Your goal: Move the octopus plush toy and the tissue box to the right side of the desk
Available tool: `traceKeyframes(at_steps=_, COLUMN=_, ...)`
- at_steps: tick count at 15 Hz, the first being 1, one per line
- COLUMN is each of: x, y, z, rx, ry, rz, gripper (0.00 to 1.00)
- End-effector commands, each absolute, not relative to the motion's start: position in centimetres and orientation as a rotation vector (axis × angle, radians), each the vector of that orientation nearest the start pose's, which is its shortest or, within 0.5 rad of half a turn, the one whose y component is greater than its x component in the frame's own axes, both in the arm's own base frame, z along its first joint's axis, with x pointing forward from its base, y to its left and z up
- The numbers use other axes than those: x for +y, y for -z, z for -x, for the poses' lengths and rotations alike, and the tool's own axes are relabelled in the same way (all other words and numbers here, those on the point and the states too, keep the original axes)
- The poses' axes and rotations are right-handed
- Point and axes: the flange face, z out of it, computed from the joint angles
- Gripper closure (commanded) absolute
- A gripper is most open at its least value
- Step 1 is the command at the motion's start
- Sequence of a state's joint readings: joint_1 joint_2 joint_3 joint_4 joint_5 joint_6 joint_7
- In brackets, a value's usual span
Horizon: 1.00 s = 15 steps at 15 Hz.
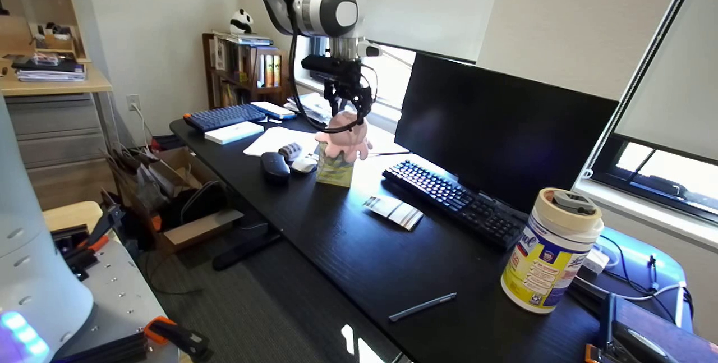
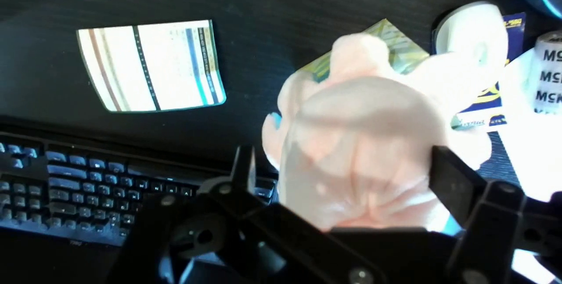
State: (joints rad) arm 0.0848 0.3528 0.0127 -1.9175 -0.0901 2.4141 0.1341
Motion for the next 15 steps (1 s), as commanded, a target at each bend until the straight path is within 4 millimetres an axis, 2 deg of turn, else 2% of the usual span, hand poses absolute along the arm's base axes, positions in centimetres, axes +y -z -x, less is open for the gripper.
traceKeyframes(at_steps=1, x=7.2, y=-32.7, z=-65.2, rx=-0.106, ry=0.298, rz=3.164, gripper=0.00)
traceKeyframes(at_steps=3, x=8.1, y=-32.5, z=-66.1, rx=-0.140, ry=0.309, rz=3.134, gripper=0.00)
traceKeyframes(at_steps=6, x=9.2, y=-31.2, z=-67.2, rx=-0.178, ry=0.284, rz=3.096, gripper=0.00)
traceKeyframes(at_steps=11, x=8.5, y=-29.9, z=-68.0, rx=-0.109, ry=0.170, rz=3.110, gripper=0.00)
traceKeyframes(at_steps=12, x=8.2, y=-29.9, z=-68.1, rx=-0.107, ry=0.155, rz=3.115, gripper=0.17)
traceKeyframes(at_steps=15, x=7.9, y=-30.7, z=-68.8, rx=-0.125, ry=0.105, rz=3.133, gripper=0.40)
